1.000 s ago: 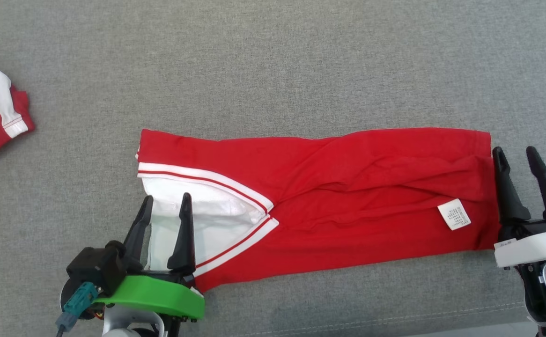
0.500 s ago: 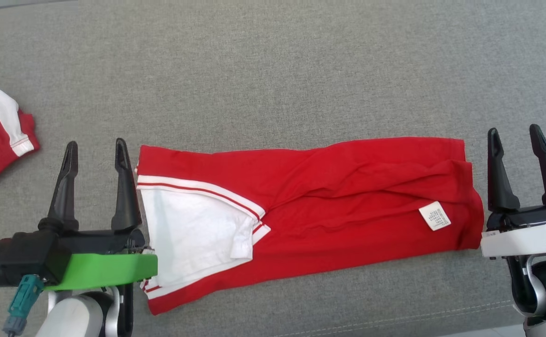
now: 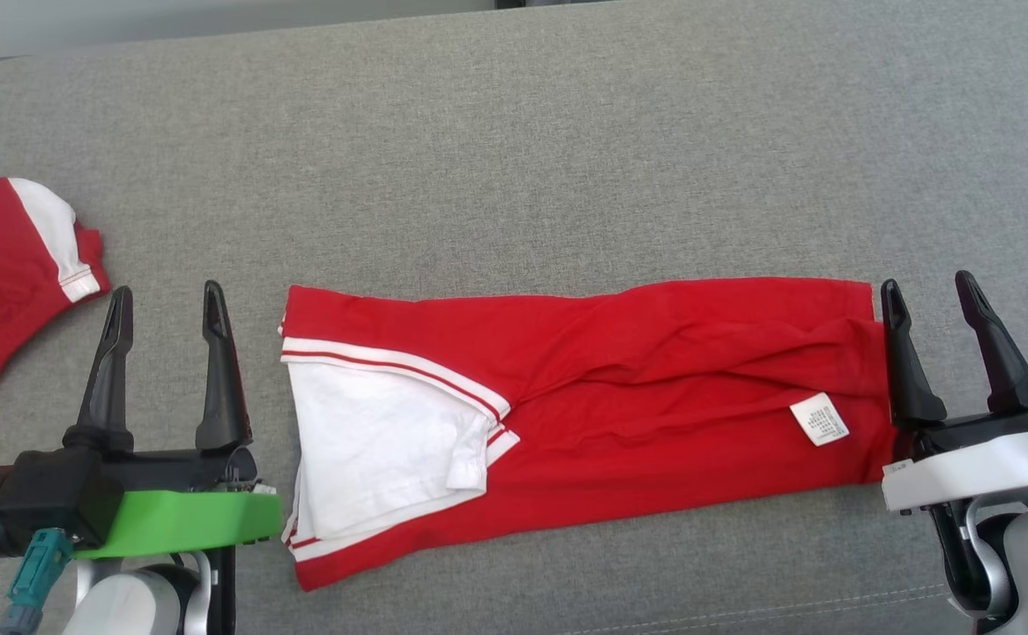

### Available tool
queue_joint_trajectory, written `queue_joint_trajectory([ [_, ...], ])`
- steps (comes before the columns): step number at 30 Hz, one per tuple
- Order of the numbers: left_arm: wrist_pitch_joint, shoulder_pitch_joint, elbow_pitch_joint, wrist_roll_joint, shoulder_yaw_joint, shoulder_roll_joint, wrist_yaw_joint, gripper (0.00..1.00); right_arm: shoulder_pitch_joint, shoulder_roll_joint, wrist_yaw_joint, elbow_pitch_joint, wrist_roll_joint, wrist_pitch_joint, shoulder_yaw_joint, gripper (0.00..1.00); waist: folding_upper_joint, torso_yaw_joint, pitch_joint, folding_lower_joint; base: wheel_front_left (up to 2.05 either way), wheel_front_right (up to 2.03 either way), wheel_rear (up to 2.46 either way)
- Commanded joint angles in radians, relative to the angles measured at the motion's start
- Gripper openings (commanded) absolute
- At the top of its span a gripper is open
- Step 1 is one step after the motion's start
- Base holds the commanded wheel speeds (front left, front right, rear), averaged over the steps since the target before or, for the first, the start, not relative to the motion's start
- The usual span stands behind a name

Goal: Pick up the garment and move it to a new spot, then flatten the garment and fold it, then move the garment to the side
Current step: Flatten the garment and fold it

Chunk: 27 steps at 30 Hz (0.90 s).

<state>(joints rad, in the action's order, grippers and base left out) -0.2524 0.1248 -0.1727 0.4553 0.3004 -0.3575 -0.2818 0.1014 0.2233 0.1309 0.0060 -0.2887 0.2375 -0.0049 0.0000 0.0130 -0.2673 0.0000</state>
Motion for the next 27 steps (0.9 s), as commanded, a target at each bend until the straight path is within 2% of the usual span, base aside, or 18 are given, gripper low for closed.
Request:
queue_joint_trajectory([
  [1,-0.005,-0.004,0.002,0.002,-0.004,-0.002,0.003,1.0,-0.01,0.004,0.0,0.004,-0.004,-0.004,0.002,1.0,0.0,-0.004,0.002,0.0,0.0,0.0,0.0],
  [16,-0.012,0.045,0.031,-0.005,-0.029,-0.01,0.055,1.0,0.005,0.018,0.0,0.045,-0.032,-0.03,-0.003,1.0,0.0,-0.026,-0.021,0.0,0.0,0.0,0.0],
  [20,-0.013,0.068,0.038,-0.012,-0.028,-0.005,0.071,1.0,0.006,0.028,0.0,0.125,-0.055,-0.037,-0.01,1.0,0.0,-0.037,-0.046,0.0,0.0,0.0,0.0],
  [27,-0.012,0.113,0.058,-0.022,-0.025,0.015,0.101,1.0,0.044,0.036,0.0,0.297,-0.117,-0.028,0.042,1.0,0.0,-0.057,-0.08,0.0,0.0,0.0,0.0],
])
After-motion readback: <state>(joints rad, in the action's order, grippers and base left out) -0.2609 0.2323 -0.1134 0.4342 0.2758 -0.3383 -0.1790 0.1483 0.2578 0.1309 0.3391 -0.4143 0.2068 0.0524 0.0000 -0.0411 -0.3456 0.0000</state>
